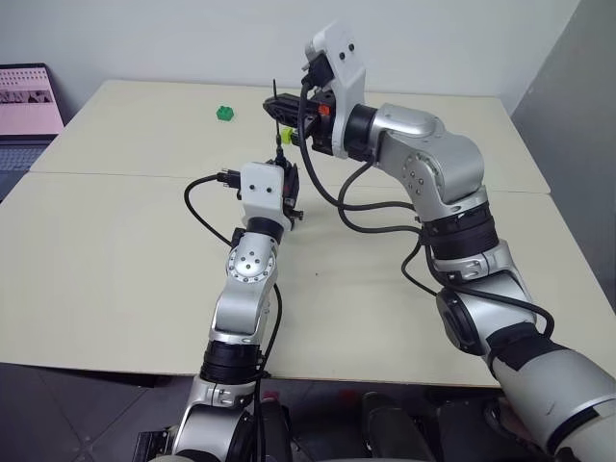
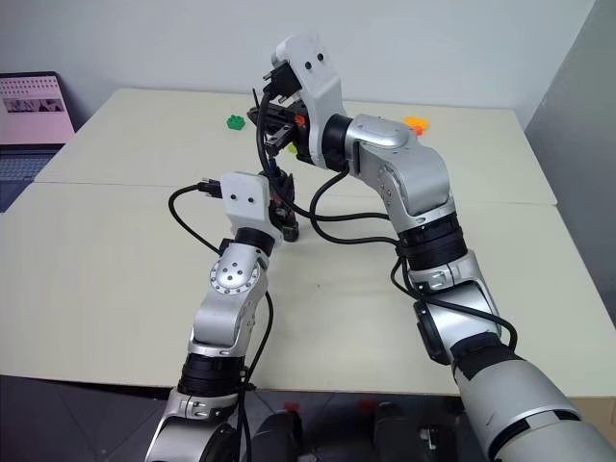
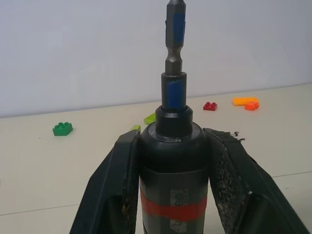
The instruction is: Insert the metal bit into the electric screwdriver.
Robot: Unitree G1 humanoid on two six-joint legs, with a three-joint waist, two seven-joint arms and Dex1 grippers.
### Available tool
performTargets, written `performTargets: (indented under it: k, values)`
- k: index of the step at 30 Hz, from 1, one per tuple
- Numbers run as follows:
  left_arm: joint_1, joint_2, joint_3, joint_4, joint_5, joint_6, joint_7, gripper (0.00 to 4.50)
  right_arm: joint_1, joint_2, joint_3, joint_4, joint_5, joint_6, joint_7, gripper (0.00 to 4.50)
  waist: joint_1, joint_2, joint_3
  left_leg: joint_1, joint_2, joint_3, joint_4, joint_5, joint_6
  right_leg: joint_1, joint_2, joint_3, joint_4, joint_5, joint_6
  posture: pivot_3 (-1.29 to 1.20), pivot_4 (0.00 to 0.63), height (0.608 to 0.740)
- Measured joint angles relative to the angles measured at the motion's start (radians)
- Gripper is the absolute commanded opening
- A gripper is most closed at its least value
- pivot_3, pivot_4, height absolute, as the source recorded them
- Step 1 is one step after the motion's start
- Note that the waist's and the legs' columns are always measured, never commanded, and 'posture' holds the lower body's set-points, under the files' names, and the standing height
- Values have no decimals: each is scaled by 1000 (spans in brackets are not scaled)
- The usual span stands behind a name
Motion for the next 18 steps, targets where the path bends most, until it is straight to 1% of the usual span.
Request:
performTargets:
  k: [11, 18]
  values:
    - [0, 1, -1, 0, 0, 0, -1, 1636, 1, -16, 23, 3, -20, -31, 36, 0, 0, 0, 0, 0, 0, 0, 0, 0, 0, 0, 0, 0, 0, 0, 0, 0, 150, 740]
    - [1, 3, -1, 0, 0, 0, -2, 1636, -32, -24, 40, 43, -34, -36, 73, 0, -1, 0, 0, 1, 0, 0, 0, 0, 0, 0, 0, 0, 1, 0, 0, 0, 150, 740]
